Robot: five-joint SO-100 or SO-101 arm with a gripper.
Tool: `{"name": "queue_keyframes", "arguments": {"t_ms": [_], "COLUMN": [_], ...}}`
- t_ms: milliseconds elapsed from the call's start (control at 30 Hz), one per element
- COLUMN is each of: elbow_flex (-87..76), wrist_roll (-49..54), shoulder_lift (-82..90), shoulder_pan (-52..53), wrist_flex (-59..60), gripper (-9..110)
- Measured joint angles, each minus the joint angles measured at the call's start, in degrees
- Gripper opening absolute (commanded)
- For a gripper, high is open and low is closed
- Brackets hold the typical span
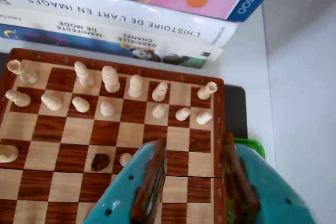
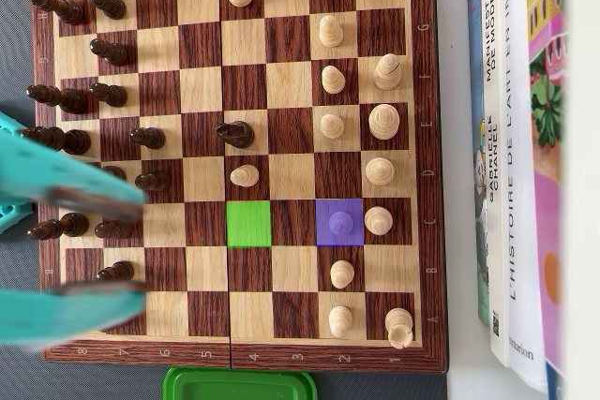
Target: Play chess
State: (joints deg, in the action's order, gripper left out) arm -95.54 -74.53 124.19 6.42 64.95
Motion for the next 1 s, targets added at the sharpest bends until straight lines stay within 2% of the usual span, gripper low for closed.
{"name": "queue_keyframes", "arguments": {"t_ms": [333,1000], "elbow_flex": [3.3,15.1], "wrist_roll": [-0.7,-10.1], "shoulder_lift": [-15.2,-39.6], "shoulder_pan": [0.1,0.8], "wrist_flex": [0.3,3.9], "gripper": [16,16]}}
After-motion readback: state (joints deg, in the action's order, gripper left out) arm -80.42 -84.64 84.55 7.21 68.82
